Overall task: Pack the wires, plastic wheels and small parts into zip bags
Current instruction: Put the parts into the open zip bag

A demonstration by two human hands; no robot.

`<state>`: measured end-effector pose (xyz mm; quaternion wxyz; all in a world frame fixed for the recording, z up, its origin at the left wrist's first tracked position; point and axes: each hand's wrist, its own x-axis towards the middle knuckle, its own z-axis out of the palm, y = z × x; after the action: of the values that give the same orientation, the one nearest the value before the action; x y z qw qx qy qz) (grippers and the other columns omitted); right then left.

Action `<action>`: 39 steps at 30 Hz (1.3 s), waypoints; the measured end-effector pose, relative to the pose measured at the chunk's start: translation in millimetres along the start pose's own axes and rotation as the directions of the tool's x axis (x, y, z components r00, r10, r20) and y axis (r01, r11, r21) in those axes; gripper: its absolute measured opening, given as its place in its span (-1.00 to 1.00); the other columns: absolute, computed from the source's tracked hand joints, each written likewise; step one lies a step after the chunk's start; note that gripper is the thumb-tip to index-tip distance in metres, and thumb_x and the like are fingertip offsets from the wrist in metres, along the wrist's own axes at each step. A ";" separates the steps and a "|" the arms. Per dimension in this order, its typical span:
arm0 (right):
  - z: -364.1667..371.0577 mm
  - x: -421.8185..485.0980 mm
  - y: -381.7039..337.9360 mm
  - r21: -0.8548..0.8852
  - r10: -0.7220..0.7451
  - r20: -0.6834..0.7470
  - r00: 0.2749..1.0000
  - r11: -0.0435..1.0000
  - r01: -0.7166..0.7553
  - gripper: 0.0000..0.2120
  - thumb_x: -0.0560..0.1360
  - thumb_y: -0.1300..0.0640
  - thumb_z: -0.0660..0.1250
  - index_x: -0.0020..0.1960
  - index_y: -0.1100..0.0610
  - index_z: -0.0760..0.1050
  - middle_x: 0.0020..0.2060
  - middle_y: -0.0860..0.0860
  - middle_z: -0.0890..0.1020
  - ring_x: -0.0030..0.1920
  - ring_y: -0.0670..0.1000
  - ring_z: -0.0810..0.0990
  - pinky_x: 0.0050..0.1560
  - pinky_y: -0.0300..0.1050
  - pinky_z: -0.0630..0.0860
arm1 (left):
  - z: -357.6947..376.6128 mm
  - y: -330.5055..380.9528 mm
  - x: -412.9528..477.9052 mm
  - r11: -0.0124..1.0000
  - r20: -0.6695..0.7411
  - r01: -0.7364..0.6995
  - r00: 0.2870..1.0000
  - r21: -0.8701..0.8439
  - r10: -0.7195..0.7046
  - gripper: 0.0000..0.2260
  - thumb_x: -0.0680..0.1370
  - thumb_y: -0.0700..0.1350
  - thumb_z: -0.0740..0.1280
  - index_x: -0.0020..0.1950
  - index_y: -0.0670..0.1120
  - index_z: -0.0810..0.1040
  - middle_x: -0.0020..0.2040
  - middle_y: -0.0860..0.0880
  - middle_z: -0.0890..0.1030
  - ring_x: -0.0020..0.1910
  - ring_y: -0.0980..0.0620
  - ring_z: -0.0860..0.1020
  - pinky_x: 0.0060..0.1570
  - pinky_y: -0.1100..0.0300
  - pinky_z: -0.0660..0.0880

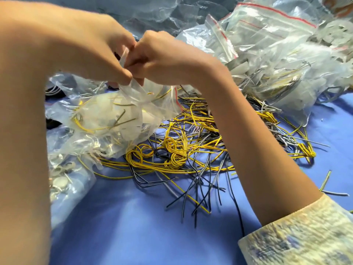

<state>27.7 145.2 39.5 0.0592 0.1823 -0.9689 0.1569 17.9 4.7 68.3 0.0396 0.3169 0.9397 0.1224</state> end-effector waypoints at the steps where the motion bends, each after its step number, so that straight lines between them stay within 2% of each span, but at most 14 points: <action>1: -2.1 -0.4 0.3 0.029 0.007 0.003 1.000 1.000 -0.007 -0.73 0.51 0.19 0.20 0.05 0.07 0.65 -0.20 -0.09 0.64 -0.15 -0.13 0.55 -0.21 -0.39 0.38 | -0.2 0.7 -0.2 1.000 -0.004 -0.004 1.000 0.000 0.004 -0.82 0.38 -0.18 0.41 -0.13 0.10 0.57 -0.60 0.19 0.49 -0.60 0.27 0.42 -0.38 0.18 0.26; 4: -6.5 -4.0 -1.3 0.068 0.009 0.032 0.999 0.998 -0.011 -0.65 0.50 0.25 0.15 0.12 0.05 0.63 -0.09 -0.06 0.68 -0.09 -0.14 0.56 -0.03 -0.29 0.42 | -2.7 -0.7 -2.8 1.000 -0.014 0.002 1.000 0.007 -0.002 -0.76 0.40 -0.17 0.40 -0.04 0.14 0.56 -0.57 0.31 0.46 -0.56 0.23 0.45 -0.39 0.20 0.26; 9: -7.5 -4.6 5.3 0.128 -0.010 0.088 0.996 0.992 -0.001 -0.64 0.54 0.30 0.16 0.20 0.01 0.58 -0.16 -0.11 0.63 -0.32 -0.30 0.53 -0.25 -0.51 0.35 | -2.0 -8.7 -2.4 1.000 -0.004 0.010 1.000 -0.013 -0.010 -0.70 0.40 -0.09 0.41 0.09 0.17 0.53 -0.49 0.41 0.45 -0.51 0.34 0.44 -0.41 0.21 0.27; 15: -4.7 -7.8 12.8 0.275 0.049 0.125 0.991 0.958 -0.082 -0.87 0.53 0.24 0.29 0.05 0.23 0.55 -0.22 -0.01 0.69 -0.31 -0.07 0.69 -0.19 -0.18 0.62 | 1.3 -14.4 4.8 0.999 -0.017 0.021 1.000 -0.028 -0.021 -0.61 0.39 -0.06 0.44 0.19 0.18 0.51 -0.49 0.36 0.47 -0.53 0.22 0.39 -0.39 0.20 0.30; 18: -3.5 -6.8 17.5 0.215 0.132 0.100 0.986 0.965 -0.151 -0.83 0.54 0.18 0.30 -0.07 0.26 0.61 -0.30 0.03 0.70 -0.39 -0.10 0.66 -0.25 -0.24 0.61 | 3.9 -16.9 7.3 0.999 -0.043 0.006 0.999 -0.038 -0.007 -0.55 0.37 -0.06 0.43 0.23 0.18 0.50 -0.54 0.16 0.47 -0.48 0.23 0.39 -0.36 0.19 0.30; 21: -2.0 -4.5 22.5 0.129 0.159 0.029 0.987 0.978 -0.161 -0.77 0.54 0.12 0.29 -0.17 0.22 0.65 -0.42 -0.04 0.64 -0.53 -0.23 0.50 -0.41 -0.41 0.41 | 6.0 -13.5 7.9 1.000 -0.050 -0.014 0.999 -0.013 0.013 -0.52 0.33 -0.02 0.39 0.24 0.22 0.49 -0.47 0.13 0.44 -0.42 0.20 0.41 -0.31 0.15 0.33; 23: -2.8 -2.3 25.8 0.180 0.164 -0.075 0.984 0.973 -0.148 -0.77 0.54 0.15 0.27 -0.18 0.21 0.65 -0.45 -0.06 0.60 -0.55 -0.24 0.43 -0.45 -0.41 0.33 | 5.5 -9.7 8.3 1.000 -0.044 -0.019 0.999 0.015 0.019 -0.46 0.29 0.02 0.33 0.28 0.23 0.45 -0.44 0.12 0.44 -0.41 0.22 0.40 -0.33 0.18 0.31; 25: -4.5 -0.8 26.9 0.290 0.175 -0.128 0.976 0.948 -0.131 -0.78 0.55 0.20 0.25 -0.11 0.26 0.64 -0.37 0.01 0.65 -0.48 -0.22 0.51 -0.36 -0.38 0.41 | 4.3 -8.0 8.6 0.999 -0.059 -0.016 0.998 0.038 0.018 -0.44 0.29 0.00 0.30 0.31 0.21 0.43 -0.41 0.11 0.44 -0.39 0.23 0.39 -0.37 0.21 0.29; 28: -4.6 -2.0 24.8 0.389 0.114 0.026 0.993 0.914 -0.116 -0.78 0.56 0.29 0.19 0.08 0.32 0.57 -0.14 0.11 0.68 -0.17 0.00 0.67 -0.06 -0.14 0.59 | 4.0 -8.8 9.2 1.000 -0.112 -0.006 0.994 0.020 0.008 -0.52 0.33 -0.01 0.28 0.27 0.14 0.47 -0.44 0.06 0.47 -0.37 0.18 0.43 -0.36 0.19 0.30; 30: -3.2 -6.4 22.5 0.387 0.028 0.227 0.973 0.915 -0.117 -0.78 0.57 0.31 0.17 0.16 0.34 0.48 -0.15 0.03 0.57 -0.16 -0.10 0.58 0.03 -0.12 0.59 | 4.5 -9.0 9.1 0.999 -0.138 0.013 0.990 -0.030 -0.017 -0.61 0.38 -0.02 0.27 0.21 0.13 0.49 -0.50 0.06 0.52 -0.43 0.21 0.44 -0.37 0.21 0.29; 32: -2.9 -9.3 21.6 0.365 -0.002 0.374 0.927 0.920 -0.145 -0.89 0.57 0.33 0.16 -0.06 0.24 0.45 -0.28 -0.03 0.40 -0.28 -0.21 0.43 -0.06 -0.18 0.56 | 4.7 -9.0 10.0 0.998 -0.141 0.029 0.989 -0.058 -0.037 -0.66 0.43 -0.09 0.28 0.19 0.09 0.50 -0.53 0.23 0.50 -0.51 0.24 0.46 -0.38 0.22 0.28; 34: -2.4 -9.6 21.3 0.237 -0.003 0.401 0.916 0.966 -0.100 -0.74 0.54 0.33 0.18 -0.28 0.09 0.34 -0.35 -0.03 0.36 -0.32 -0.15 0.39 -0.19 -0.19 0.46 | 4.6 -7.9 10.5 0.998 -0.146 0.032 0.988 -0.060 -0.041 -0.69 0.43 -0.15 0.29 0.16 0.06 0.50 -0.58 0.21 0.48 -0.52 0.29 0.44 -0.39 0.22 0.26; 37: -4.7 -10.4 22.8 0.113 -0.012 0.413 0.911 0.993 -0.038 -0.68 0.47 0.31 0.21 -0.40 0.05 0.29 -0.46 -0.09 0.32 -0.47 -0.20 0.28 -0.45 -0.35 0.26 | 5.2 -3.8 9.4 0.997 -0.138 0.011 0.990 -0.079 -0.022 -0.69 0.44 -0.20 0.29 0.12 0.12 0.50 -0.56 0.20 0.47 -0.51 0.31 0.43 -0.40 0.21 0.23; 39: -5.4 -11.4 23.0 0.052 -0.013 0.427 0.904 0.999 -0.010 -0.74 0.43 0.33 0.21 -0.38 0.09 0.33 -0.48 -0.07 0.33 -0.49 -0.17 0.27 -0.48 -0.32 0.23 | 5.9 -1.1 9.2 0.997 -0.156 0.008 0.988 -0.071 -0.019 -0.66 0.43 -0.18 0.28 0.15 0.12 0.52 -0.53 0.07 0.44 -0.50 0.20 0.41 -0.41 0.20 0.23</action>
<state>30.0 171.2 36.2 -0.1591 0.2145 -0.9536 0.1389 10.8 10.6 62.4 -0.0226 0.2983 0.9372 0.1795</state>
